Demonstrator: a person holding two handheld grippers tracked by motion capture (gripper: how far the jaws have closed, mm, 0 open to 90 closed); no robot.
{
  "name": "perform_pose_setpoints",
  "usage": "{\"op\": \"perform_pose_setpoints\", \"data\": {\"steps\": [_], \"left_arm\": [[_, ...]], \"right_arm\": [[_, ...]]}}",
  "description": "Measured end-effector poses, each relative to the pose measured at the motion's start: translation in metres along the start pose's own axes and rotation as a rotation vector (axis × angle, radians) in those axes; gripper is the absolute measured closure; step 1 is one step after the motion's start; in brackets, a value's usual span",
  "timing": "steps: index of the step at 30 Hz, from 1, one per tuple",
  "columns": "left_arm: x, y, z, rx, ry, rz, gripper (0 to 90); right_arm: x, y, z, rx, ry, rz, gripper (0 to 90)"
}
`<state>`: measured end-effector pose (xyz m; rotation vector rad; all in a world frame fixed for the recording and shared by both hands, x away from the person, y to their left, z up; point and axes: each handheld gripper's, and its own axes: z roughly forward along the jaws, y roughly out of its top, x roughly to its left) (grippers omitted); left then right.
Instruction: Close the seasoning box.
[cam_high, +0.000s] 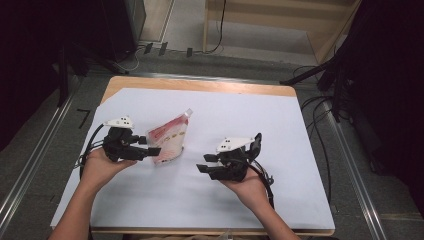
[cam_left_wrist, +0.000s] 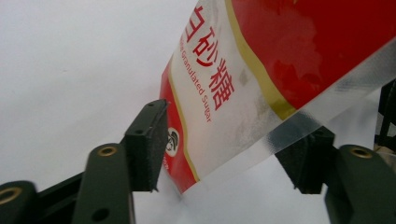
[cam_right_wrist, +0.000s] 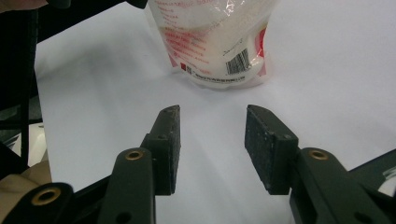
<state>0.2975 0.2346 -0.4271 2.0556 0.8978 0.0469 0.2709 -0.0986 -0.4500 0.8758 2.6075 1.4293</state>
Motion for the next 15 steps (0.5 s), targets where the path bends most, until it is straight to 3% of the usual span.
{"op": "perform_pose_setpoints", "data": {"steps": [5, 10, 12, 15], "left_arm": [[-0.001, 0.001, -0.005, -0.007, -0.012, -0.001, 38.4], [0.000, -0.002, -0.016, 0.022, 0.002, -0.006, 38.4], [0.003, -0.004, -0.023, 0.054, -0.005, -0.028, 38.6], [0.007, -0.006, -0.032, 0.032, 0.005, -0.050, 39.6]], "right_arm": [[0.001, 0.000, -0.001, -0.002, 0.002, -0.002, 56.4], [-0.001, 0.003, -0.006, -0.007, 0.003, 0.007, 56.6], [-0.001, 0.005, -0.011, -0.014, -0.002, 0.001, 57.6], [-0.002, 0.007, -0.014, -0.015, -0.005, 0.009, 58.7]]}}
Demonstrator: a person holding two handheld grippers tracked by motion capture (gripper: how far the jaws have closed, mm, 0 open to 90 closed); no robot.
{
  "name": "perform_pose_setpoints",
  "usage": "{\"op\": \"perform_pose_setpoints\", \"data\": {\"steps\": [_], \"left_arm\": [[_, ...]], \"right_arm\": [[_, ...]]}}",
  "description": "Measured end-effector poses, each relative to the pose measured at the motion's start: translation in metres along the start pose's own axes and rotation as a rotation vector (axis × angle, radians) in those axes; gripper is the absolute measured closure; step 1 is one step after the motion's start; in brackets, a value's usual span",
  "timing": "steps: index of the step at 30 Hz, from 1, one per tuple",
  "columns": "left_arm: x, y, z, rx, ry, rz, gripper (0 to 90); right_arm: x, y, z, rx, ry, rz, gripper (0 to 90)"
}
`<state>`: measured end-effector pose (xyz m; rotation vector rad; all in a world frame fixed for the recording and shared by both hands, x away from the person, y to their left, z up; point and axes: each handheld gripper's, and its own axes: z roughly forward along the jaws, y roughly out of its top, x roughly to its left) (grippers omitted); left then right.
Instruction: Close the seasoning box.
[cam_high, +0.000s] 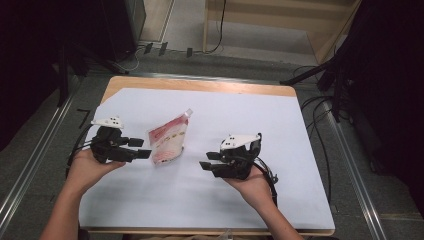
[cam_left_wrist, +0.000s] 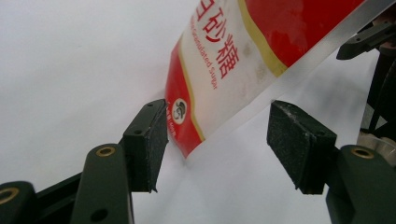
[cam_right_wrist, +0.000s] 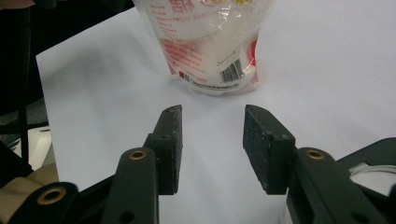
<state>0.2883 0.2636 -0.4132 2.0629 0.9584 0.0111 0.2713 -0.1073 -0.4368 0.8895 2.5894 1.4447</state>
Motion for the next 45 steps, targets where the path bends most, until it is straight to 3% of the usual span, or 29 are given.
{"op": "perform_pose_setpoints", "data": {"steps": [7, 11, 16, 24, 35, 45], "left_arm": [[0.008, -0.005, -0.017, -0.028, -0.001, -0.005, 39.8], [0.013, -0.009, -0.024, -0.044, 0.028, -0.023, 40.0], [0.014, -0.009, -0.021, -0.040, 0.058, -0.028, 39.9], [0.016, -0.007, -0.012, -0.022, 0.090, -0.026, 39.9], [0.012, -0.004, -0.005, -0.005, 0.080, -0.010, 39.9], [0.011, -0.004, -0.001, -0.013, 0.079, -0.016, 39.9]], "right_arm": [[-0.005, 0.003, -0.005, 0.010, -0.003, 0.022, 62.9], [-0.006, 0.006, -0.009, 0.020, -0.004, 0.028, 66.1], [-0.007, 0.009, -0.016, 0.025, 0.003, 0.034, 70.0], [-0.015, 0.020, -0.045, 0.006, -0.001, 0.032, 89.4], [-0.036, 0.023, -0.080, -0.021, -0.042, 0.060, 90.0], [-0.047, 0.023, -0.103, -0.030, -0.093, 0.054, 90.0]]}}
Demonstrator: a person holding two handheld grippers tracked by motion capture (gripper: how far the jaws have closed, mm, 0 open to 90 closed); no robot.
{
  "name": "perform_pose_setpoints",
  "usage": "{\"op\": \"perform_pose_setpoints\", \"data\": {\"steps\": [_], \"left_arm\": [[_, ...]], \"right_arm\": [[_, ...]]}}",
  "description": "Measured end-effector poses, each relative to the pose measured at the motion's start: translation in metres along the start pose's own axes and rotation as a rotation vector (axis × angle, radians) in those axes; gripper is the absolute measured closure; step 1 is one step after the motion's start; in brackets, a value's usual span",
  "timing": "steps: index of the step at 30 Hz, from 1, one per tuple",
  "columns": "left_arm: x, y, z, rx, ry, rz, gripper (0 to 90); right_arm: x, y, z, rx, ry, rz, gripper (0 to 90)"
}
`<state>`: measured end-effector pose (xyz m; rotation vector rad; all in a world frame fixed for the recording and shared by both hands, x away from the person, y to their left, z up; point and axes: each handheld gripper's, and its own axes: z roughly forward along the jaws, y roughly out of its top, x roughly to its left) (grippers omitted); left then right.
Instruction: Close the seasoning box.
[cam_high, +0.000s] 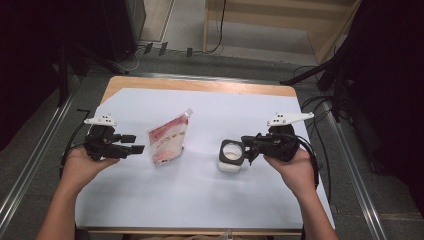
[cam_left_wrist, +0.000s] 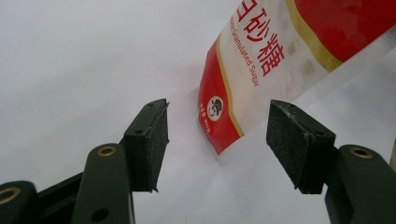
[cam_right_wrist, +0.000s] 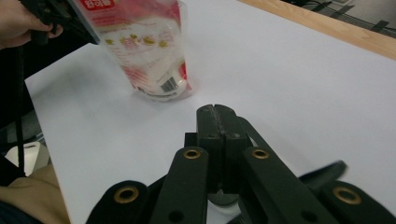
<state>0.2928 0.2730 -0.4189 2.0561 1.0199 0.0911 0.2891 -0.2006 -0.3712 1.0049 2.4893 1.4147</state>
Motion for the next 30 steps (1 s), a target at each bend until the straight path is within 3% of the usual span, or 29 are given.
{"op": "perform_pose_setpoints", "data": {"steps": [16, 30], "left_arm": [[0.001, -0.001, 0.001, 0.009, 0.007, -0.002, 39.6], [0.001, -0.002, 0.002, 0.017, 0.016, 0.008, 39.6]], "right_arm": [[-0.028, -0.007, -0.025, -0.025, -0.074, 0.067, 90.0], [-0.047, -0.022, -0.020, 0.011, -0.129, 0.121, 90.0]]}}
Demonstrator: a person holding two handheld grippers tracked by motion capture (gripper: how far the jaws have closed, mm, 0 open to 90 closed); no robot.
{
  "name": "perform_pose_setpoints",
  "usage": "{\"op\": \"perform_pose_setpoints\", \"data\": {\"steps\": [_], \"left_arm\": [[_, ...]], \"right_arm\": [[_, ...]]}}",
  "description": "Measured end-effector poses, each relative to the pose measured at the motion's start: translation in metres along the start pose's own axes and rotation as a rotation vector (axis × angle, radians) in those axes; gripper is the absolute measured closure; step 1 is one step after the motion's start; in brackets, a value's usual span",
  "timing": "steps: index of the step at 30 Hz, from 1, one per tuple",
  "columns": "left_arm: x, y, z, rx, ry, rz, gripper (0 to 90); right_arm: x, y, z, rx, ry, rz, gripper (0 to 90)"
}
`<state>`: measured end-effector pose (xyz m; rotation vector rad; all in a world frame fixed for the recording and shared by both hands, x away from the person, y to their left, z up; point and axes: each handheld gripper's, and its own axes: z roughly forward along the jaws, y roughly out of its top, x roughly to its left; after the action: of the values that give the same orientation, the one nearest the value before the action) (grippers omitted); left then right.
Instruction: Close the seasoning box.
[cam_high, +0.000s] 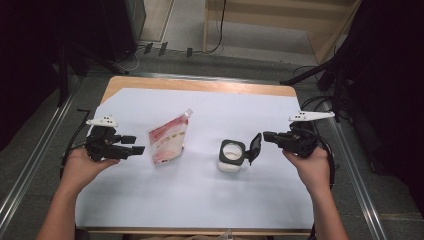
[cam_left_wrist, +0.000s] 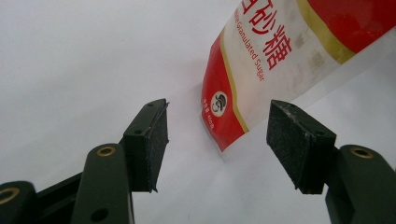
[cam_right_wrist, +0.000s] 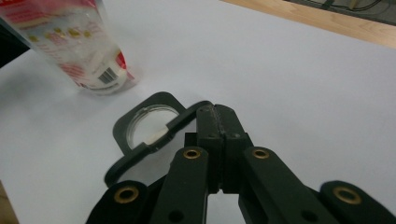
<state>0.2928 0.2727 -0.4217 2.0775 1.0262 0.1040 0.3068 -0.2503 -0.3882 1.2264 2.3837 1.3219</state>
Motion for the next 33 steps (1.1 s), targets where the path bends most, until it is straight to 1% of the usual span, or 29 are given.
{"op": "perform_pose_setpoints", "data": {"steps": [5, 7, 12, 13, 15, 16, 17, 18, 21, 23, 26, 31, 32, 33], "left_arm": [[0.000, 0.000, 0.000, -0.001, -0.004, -0.006, 39.2], [0.000, 0.000, 0.000, -0.007, -0.002, -0.007, 39.0], [0.000, 0.000, 0.000, -0.005, 0.000, -0.004, 39.0], [0.000, 0.000, 0.000, -0.005, 0.000, -0.005, 39.0], [0.000, 0.000, 0.001, -0.003, 0.000, -0.004, 39.0], [0.000, 0.000, 0.001, -0.003, 0.000, -0.004, 39.0], [0.000, 0.000, 0.001, 0.004, -0.001, -0.002, 39.0], [-0.001, 0.000, 0.002, 0.004, 0.003, -0.001, 39.0], [-0.001, 0.000, 0.002, 0.000, 0.002, -0.002, 39.0], [-0.001, 0.000, 0.002, -0.001, 0.005, 0.005, 39.0], [-0.001, 0.000, 0.002, -0.008, 0.009, 0.007, 39.0], [0.000, 0.000, 0.001, 0.000, 0.009, 0.003, 39.0], [0.000, 0.000, 0.001, 0.002, 0.008, 0.003, 39.0], [0.000, 0.000, 0.001, 0.003, 0.010, 0.004, 39.0]], "right_arm": [[-0.003, -0.003, 0.005, 0.013, -0.004, 0.005, 90.0], [-0.003, -0.005, 0.010, 0.025, -0.005, 0.005, 90.0], [-0.002, -0.009, 0.018, 0.038, 0.000, 0.005, 90.0], [-0.002, -0.010, 0.020, 0.043, 0.001, 0.015, 90.0], [-0.003, -0.012, 0.023, 0.052, 0.003, 0.013, 90.0], [-0.003, -0.013, 0.024, 0.060, 0.004, 0.023, 90.0], [-0.003, -0.013, 0.024, 0.060, 0.004, 0.023, 90.0], [-0.003, -0.014, 0.028, 0.065, 0.003, 0.018, 90.0], [-0.003, -0.016, 0.032, 0.063, 0.004, 0.017, 90.0], [-0.002, -0.017, 0.033, 0.063, 0.005, 0.025, 90.0], [-0.001, -0.017, 0.036, 0.062, 0.007, 0.020, 90.0], [0.002, -0.018, 0.039, 0.070, 0.016, 0.021, 90.0], [0.004, -0.017, 0.041, 0.068, 0.023, 0.006, 90.0], [0.005, -0.017, 0.042, 0.068, 0.025, 0.004, 90.0]]}}
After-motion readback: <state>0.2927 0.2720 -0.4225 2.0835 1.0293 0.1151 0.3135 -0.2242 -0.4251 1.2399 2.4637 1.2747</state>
